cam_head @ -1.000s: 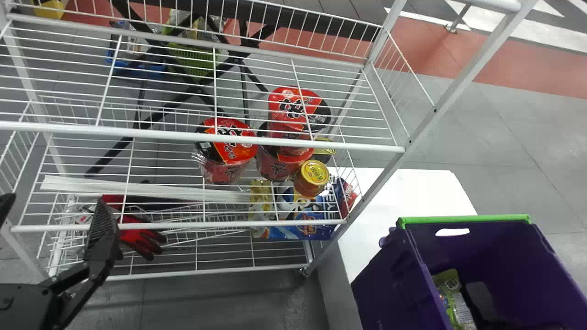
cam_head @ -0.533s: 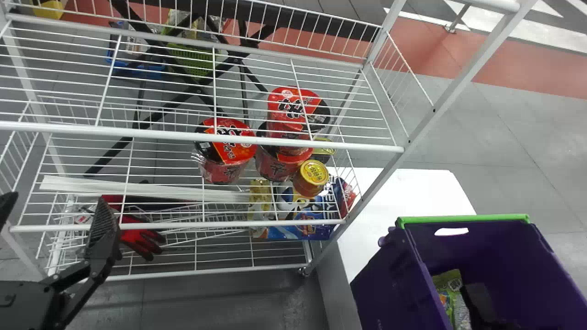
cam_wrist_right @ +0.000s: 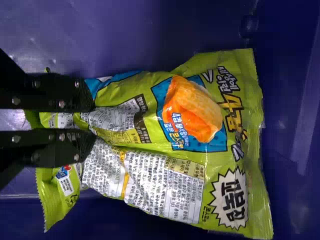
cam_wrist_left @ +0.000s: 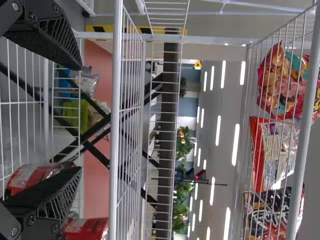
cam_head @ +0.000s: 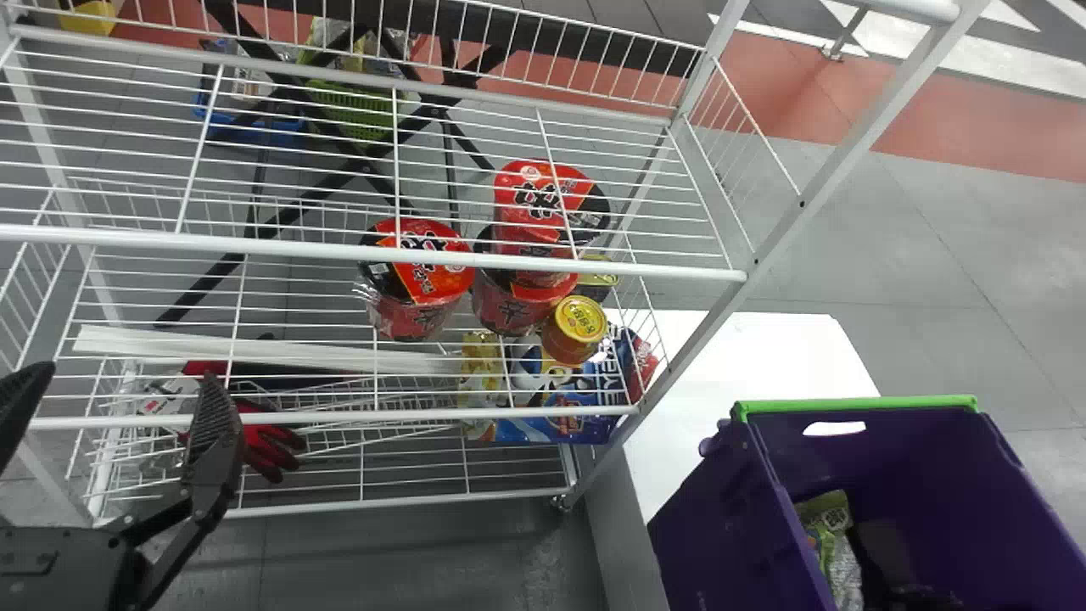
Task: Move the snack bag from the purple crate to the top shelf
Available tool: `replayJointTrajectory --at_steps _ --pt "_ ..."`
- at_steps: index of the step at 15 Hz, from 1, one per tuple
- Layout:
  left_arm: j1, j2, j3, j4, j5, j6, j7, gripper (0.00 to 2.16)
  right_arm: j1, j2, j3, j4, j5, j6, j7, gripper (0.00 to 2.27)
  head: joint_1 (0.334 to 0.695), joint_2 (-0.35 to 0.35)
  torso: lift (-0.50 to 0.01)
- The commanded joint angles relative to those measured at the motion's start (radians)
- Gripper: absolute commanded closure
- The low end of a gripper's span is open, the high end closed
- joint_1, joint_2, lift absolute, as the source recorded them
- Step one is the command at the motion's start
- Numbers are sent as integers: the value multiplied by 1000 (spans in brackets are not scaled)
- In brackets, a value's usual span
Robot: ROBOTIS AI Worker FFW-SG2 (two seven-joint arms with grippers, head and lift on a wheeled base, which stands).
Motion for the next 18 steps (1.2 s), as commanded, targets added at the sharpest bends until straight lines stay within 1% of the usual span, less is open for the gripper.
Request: replayJointTrajectory --at_steps 1,4,8,15,18 --pt "0 -1 -2 1 0 0 0 103 3 1 1 1 1 1 2 2243 695 -350 -453" --pt "-2 -4 -4 1 0 3 -2 103 12 1 3 -1 7 -23 31 2243 695 -350 -441" --pt "-2 -9 -4 -1 -6 9 0 103 30 11 7 -18 -3 -42 31 2243 695 -350 -425" --pt "-2 -11 -7 -3 -6 9 0 103 61 10 -5 -35 -22 -51 31 2243 695 -350 -397" --pt "-2 -9 -5 -3 -10 9 0 103 62 22 -5 -35 -20 -51 31 2243 695 -350 -385"
